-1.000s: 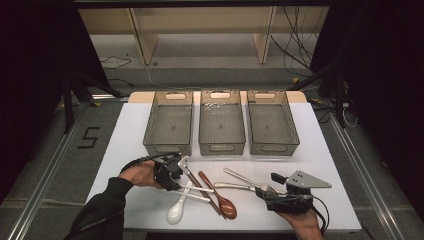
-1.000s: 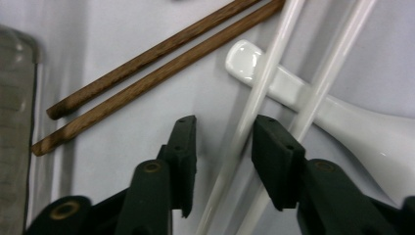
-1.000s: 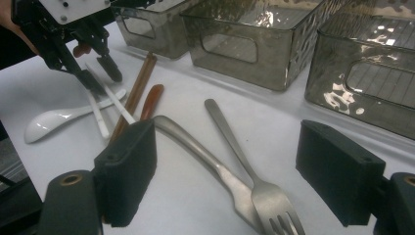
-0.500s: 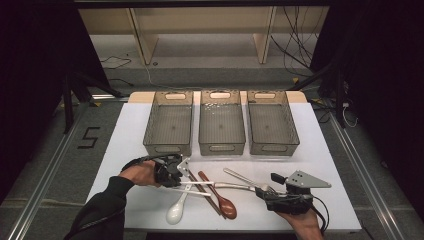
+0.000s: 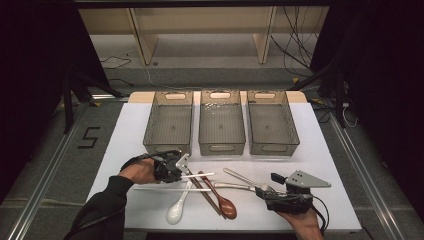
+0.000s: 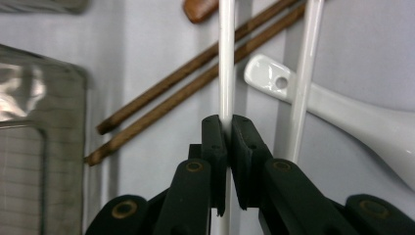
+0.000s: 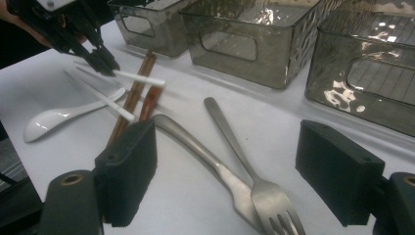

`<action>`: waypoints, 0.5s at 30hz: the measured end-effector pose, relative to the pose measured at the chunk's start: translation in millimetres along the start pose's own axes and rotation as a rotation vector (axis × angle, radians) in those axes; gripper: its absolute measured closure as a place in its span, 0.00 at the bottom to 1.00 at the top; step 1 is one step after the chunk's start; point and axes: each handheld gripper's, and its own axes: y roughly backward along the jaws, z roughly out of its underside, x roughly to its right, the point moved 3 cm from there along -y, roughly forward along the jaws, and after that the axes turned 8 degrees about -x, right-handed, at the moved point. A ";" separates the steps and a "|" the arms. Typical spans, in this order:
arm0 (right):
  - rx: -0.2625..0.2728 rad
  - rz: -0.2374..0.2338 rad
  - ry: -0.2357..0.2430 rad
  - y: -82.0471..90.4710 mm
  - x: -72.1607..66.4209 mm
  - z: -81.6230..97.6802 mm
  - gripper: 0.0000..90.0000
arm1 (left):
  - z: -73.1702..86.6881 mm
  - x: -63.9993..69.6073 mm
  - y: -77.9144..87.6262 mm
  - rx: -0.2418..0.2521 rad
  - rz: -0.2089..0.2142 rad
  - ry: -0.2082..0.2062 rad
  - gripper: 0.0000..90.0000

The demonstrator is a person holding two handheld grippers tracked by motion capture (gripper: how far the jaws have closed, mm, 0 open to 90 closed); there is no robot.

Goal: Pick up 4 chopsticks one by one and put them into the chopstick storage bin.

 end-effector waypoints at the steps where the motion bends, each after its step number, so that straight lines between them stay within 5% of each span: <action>1: 0.002 0.000 0.000 0.0 0.1 0.0 0.27 | -0.2 -1.5 3.5 0.005 -0.010 0.007 0.94; 10: 0.008 -0.004 -0.002 0.9 0.0 -0.3 0.27 | -0.3 -15.4 31.2 0.081 -0.031 0.153 0.94; 15: 0.009 -0.003 -0.002 1.1 0.2 -0.4 0.27 | 0.4 -26.3 46.1 0.158 -0.012 0.285 0.94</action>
